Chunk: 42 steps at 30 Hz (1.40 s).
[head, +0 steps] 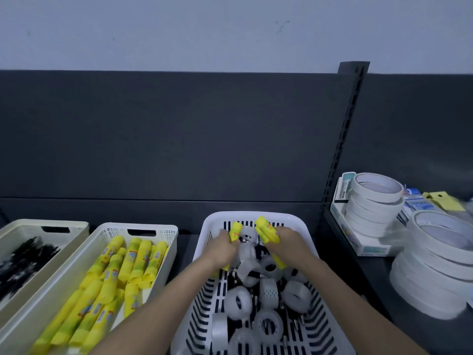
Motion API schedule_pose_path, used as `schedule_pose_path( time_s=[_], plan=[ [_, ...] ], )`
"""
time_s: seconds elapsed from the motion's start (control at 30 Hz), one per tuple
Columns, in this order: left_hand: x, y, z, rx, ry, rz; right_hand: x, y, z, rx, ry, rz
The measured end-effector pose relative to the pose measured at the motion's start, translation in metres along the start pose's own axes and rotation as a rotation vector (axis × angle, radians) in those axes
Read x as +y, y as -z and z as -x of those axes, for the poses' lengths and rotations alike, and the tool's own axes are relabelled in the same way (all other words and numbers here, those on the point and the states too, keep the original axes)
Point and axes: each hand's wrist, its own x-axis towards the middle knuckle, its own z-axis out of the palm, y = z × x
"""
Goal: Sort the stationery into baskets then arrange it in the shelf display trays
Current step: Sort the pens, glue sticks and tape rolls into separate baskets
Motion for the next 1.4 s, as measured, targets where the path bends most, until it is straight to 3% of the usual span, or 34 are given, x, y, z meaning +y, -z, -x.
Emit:
schedule_pose_path(
  time_s=[0.13, 0.2, 0.3, 0.37, 0.43, 0.67, 0.93, 1.1, 1.27, 1.4],
  plan=[
    [-0.005, -0.008, -0.003, -0.022, 0.022, 0.255, 0.004, -0.011, -0.009, 0.016, 0.016, 0.055],
    [-0.005, 0.001, -0.009, 0.027, 0.036, 0.274, 0.007, -0.010, -0.011, 0.009, 0.028, 0.070],
    [-0.004, 0.008, -0.016, 0.086, 0.047, -0.163, 0.013, -0.011, -0.013, 0.009, 0.042, 0.025],
    [0.000, -0.001, -0.017, 0.008, 0.049, -0.483, 0.017, -0.014, -0.012, 0.009, 0.055, -0.008],
    [0.001, -0.014, -0.021, -0.031, 0.093, -0.620, 0.019, -0.016, -0.011, 0.014, 0.060, -0.030],
    [-0.003, -0.022, -0.031, 0.029, 0.283, -0.331, 0.023, -0.019, -0.007, 0.016, 0.079, -0.213],
    [-0.003, -0.016, -0.003, -0.094, 0.125, -0.316, 0.002, -0.019, -0.002, 0.017, -0.012, -0.427],
    [0.000, 0.014, 0.010, -0.017, 0.087, -0.181, -0.020, -0.016, 0.008, 0.007, -0.033, -0.561],
    [-0.003, 0.003, 0.009, -0.162, 0.038, -0.346, -0.035, -0.016, 0.017, 0.055, -0.040, -0.559],
    [-0.010, -0.011, -0.001, -0.123, 0.035, -0.311, -0.022, -0.017, 0.030, 0.072, -0.087, -0.502]
  ],
)
